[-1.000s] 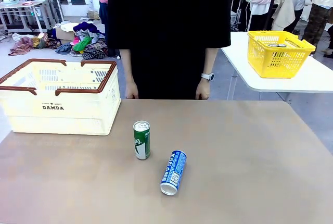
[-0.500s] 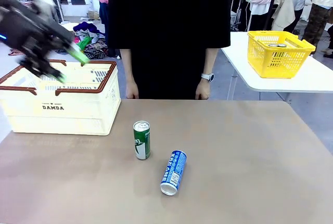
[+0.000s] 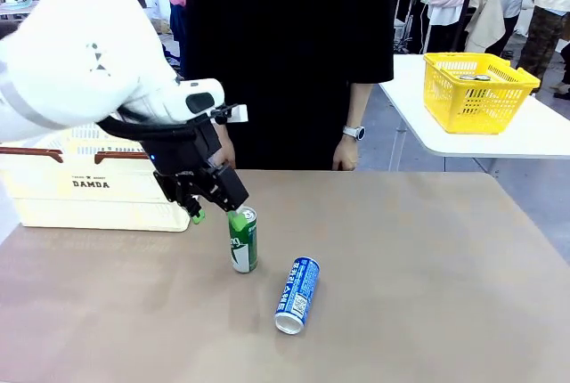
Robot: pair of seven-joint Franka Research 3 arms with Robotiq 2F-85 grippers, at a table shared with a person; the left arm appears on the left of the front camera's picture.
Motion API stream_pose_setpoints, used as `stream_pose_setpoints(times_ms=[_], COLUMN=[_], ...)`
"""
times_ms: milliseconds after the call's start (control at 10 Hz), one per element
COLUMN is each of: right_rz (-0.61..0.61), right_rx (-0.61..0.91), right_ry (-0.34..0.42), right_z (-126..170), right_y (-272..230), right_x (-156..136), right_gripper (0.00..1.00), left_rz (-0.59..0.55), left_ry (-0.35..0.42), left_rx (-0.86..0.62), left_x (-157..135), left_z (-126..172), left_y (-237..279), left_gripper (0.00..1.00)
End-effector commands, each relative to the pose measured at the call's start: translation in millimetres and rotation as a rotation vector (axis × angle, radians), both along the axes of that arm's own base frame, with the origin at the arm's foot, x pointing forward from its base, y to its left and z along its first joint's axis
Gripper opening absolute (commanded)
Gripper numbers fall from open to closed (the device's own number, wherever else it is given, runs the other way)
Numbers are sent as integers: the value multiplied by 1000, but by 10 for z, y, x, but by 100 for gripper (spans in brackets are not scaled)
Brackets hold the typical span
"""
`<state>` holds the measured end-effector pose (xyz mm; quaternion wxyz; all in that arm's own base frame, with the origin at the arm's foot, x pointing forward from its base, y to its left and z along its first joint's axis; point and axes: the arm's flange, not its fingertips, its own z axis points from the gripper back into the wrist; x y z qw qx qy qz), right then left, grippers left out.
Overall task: Place the drinks into the Shopping basket.
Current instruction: Pick up one drink and place it into the Shopping basket.
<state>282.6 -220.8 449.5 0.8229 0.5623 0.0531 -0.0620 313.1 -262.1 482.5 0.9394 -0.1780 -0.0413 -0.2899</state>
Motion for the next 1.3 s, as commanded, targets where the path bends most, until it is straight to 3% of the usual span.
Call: stream_pose_setpoints(times_ms=[0, 400, 500, 600, 700, 800, 1100, 1200], right_rz=[-7, -7, -7, -7, -7, -7, -7, -7], right_rx=[5, 5, 5, 5, 5, 5, 5, 5], right_ry=[14, 14, 14, 14, 14, 14, 14, 14], right_z=[52, 52, 52, 52, 52, 52, 52, 52], right_y=[-5, -5, -5, -5, -5, -5, -5, -5], right_x=[-10, -10, -10, -10, -10, -10, -10, -10], right_gripper=[100, 100, 100, 100, 100, 100, 100, 100], left_rz=[11, -3, 316, 444, 517, 573, 646, 625], left_ry=[18, 8, 80, 139, 175, 184, 125, 137], left_rx=[-5, -18, 84, 86, 39, 103, 131, 153], left_x=[41, 21, 91, 225, 328, 475, 781, 870], left_z=[75, 27, -88, -121, -116, -137, -200, -236], left_y=[58, 46, -94, -232, -300, -451, -583, -607], left_gripper=[100, 100, 100, 100, 100, 100, 100, 100])
